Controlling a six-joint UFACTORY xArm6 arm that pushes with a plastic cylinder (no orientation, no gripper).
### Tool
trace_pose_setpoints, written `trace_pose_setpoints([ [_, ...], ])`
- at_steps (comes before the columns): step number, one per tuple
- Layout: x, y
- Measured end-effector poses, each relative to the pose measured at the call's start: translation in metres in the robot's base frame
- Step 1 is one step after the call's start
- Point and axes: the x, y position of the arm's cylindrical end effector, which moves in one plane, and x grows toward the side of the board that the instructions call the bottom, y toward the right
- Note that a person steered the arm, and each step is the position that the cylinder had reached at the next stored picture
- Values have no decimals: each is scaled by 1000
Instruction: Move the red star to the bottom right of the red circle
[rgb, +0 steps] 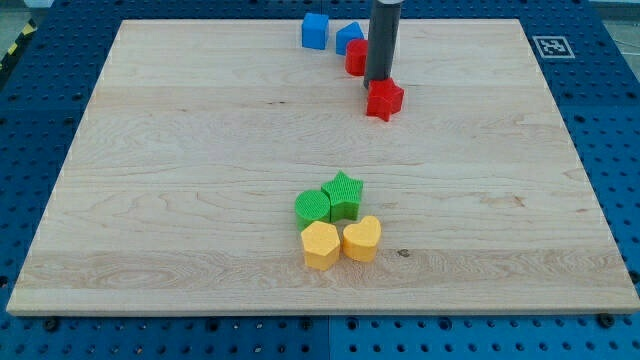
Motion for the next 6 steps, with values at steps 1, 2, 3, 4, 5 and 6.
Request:
trace_pose_setpoints([
  [1,8,6],
  [2,21,7],
  [3,21,-8],
  [4,21,-31],
  [5,21,-32],
  [6,23,-34],
])
